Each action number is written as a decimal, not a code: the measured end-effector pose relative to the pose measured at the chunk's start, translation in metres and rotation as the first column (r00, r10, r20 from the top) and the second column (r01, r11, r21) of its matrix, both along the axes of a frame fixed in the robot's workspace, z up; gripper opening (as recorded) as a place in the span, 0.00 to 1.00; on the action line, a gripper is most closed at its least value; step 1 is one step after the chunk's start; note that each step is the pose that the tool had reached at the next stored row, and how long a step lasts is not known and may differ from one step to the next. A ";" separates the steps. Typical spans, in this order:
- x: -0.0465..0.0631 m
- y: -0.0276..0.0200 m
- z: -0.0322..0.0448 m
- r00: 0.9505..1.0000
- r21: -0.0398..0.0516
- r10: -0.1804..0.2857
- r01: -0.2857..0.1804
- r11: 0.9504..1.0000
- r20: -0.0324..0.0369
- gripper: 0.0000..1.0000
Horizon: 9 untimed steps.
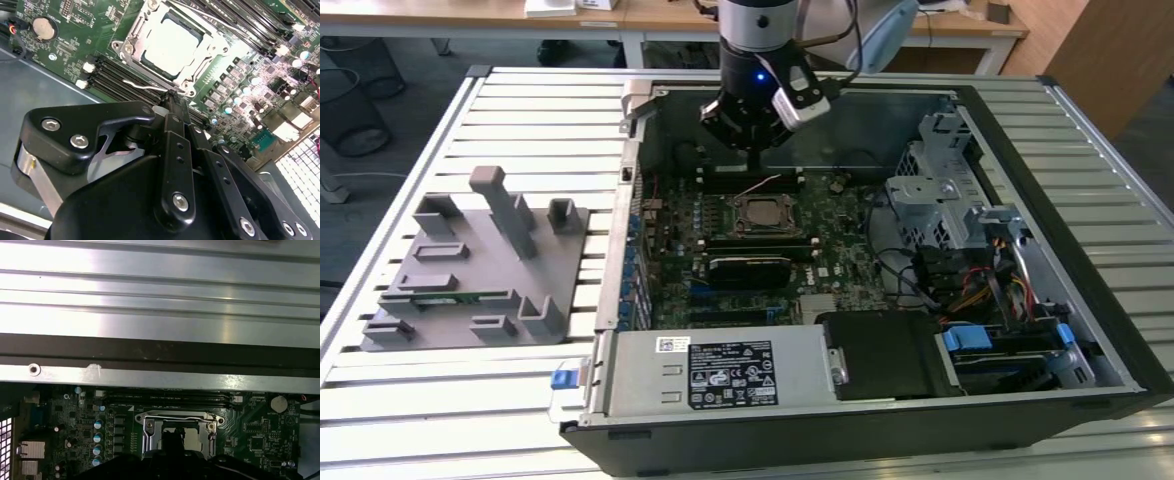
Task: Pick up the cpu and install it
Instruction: 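Install the first cpu locking lever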
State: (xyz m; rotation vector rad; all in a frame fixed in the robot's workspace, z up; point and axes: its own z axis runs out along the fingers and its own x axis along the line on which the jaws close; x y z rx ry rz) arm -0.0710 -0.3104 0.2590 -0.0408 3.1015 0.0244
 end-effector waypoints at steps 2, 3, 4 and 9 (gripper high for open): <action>0.002 0.0000 0.0000 1.000 0.000 0.000 0.000 1.000 0.000 0.11; 0.003 0.0000 0.0000 1.000 0.000 0.000 0.000 1.000 0.000 0.11; 0.004 0.0000 0.0000 1.000 0.000 0.000 0.000 1.000 0.000 0.11; 0.004 -0.0007 -0.0011 1.000 0.018 0.001 -0.001 1.000 0.000 0.11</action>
